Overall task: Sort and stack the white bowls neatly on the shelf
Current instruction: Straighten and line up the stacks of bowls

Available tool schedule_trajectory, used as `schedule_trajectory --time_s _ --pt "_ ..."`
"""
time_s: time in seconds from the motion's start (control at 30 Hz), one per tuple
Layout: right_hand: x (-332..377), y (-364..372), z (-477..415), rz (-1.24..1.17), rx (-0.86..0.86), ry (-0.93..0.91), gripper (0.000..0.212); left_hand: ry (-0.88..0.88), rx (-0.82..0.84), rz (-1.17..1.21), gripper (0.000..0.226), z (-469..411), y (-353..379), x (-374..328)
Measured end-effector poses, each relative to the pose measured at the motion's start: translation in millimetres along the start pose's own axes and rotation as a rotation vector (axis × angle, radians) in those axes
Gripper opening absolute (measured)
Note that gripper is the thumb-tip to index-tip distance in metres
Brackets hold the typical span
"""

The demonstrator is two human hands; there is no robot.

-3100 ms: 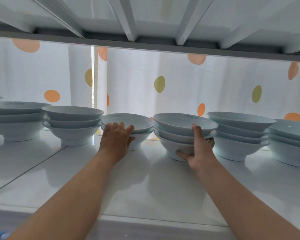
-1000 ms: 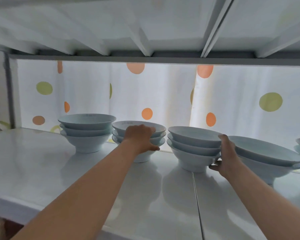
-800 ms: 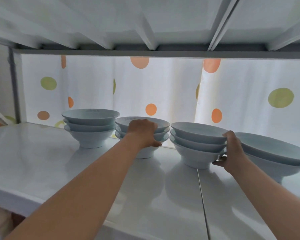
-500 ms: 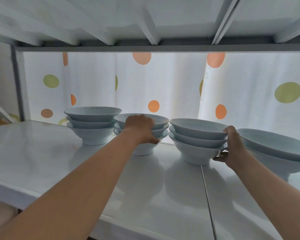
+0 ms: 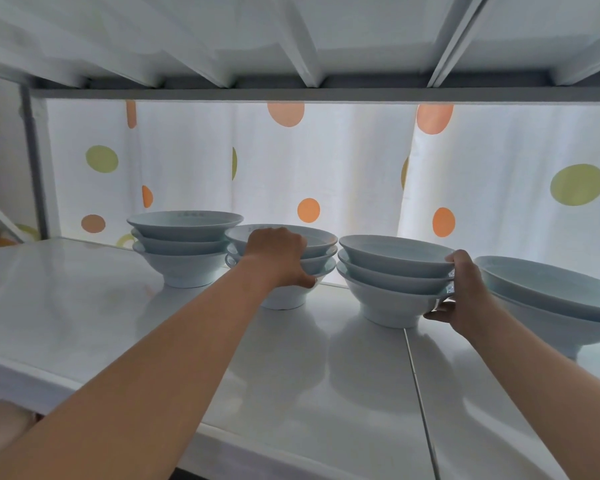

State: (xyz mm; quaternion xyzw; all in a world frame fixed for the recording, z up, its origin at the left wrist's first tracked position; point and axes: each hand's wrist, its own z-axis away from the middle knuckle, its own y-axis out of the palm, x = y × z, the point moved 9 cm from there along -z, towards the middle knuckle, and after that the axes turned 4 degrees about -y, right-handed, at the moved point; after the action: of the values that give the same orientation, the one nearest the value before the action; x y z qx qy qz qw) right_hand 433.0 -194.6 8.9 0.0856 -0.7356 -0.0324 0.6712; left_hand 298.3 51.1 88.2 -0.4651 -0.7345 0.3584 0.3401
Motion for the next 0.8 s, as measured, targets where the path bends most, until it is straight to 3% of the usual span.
schedule_trajectory --time_s 0.23,0.63,0.8 --pt "-3.9 9.5 -4.0 -0.004 0.016 0.002 0.049 -0.007 0.008 -0.02 0.043 3.2 0.3 9.4" --pt "-6.0 11.3 3.5 -0.026 0.035 0.046 0.052 -0.026 0.016 -0.021 0.044 6.2 -0.5 8.2" --pt "-7.6 7.1 23.4 0.053 0.084 0.156 0.068 -0.024 -0.02 -0.046 0.065 6.3 -6.2 0.5"
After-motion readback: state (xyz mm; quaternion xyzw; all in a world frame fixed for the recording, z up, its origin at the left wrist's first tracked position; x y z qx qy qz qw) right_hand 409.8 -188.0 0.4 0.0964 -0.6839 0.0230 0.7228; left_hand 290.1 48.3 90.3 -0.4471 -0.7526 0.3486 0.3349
